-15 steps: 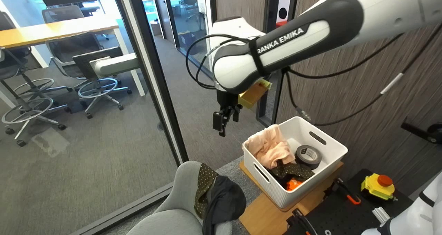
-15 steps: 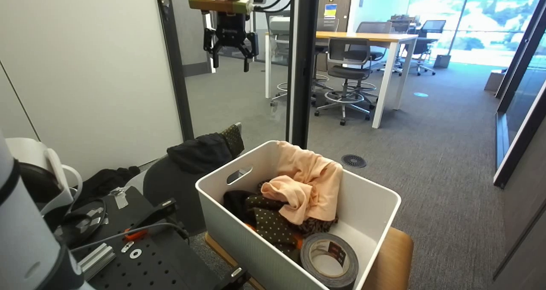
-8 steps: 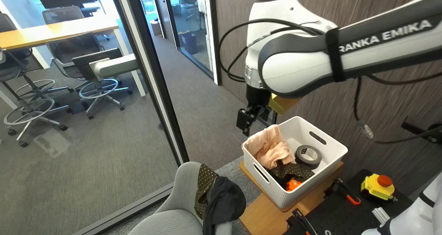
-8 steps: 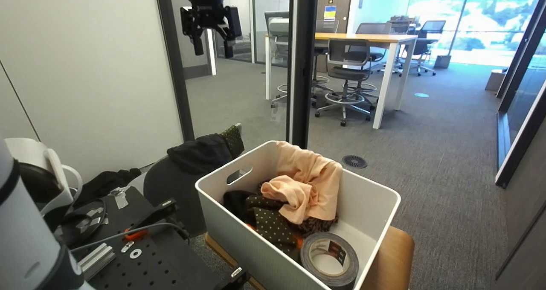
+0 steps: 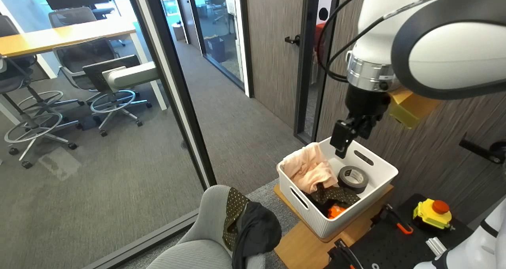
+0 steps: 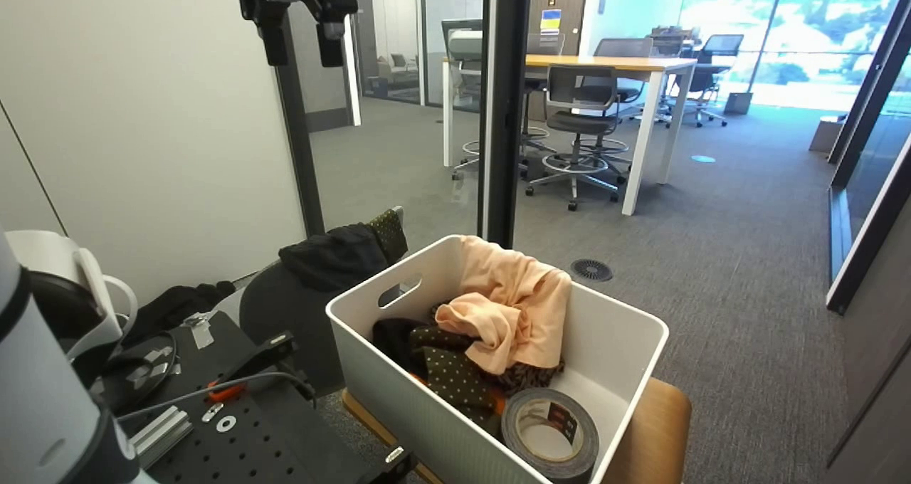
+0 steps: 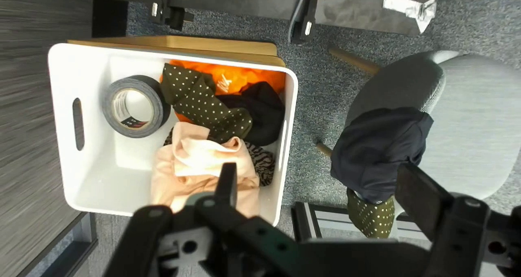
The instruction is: Put one green sock on the backrest of the chair
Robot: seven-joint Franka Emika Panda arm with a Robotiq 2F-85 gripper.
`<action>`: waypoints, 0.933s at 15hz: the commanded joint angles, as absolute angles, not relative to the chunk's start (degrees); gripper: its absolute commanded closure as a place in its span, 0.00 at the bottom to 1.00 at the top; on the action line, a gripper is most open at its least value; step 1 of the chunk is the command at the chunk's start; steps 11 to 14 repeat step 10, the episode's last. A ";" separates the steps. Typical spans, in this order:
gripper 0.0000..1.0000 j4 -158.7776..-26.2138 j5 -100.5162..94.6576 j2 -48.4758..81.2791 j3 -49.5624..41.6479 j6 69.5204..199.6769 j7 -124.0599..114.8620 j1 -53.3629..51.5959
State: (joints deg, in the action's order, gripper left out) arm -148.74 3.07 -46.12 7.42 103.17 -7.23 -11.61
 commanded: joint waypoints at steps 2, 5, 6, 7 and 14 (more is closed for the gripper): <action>0.00 -152.53 2.57 -52.19 2.89 103.52 1.57 -9.95; 0.00 -153.43 2.58 -52.59 0.52 104.06 5.68 -9.03; 0.00 -153.44 2.62 -52.25 -0.08 104.13 6.75 -8.73; 0.00 -153.50 2.94 -51.63 -0.59 104.28 7.18 -8.29; 0.00 -153.34 3.53 -51.15 0.19 103.09 6.41 -7.95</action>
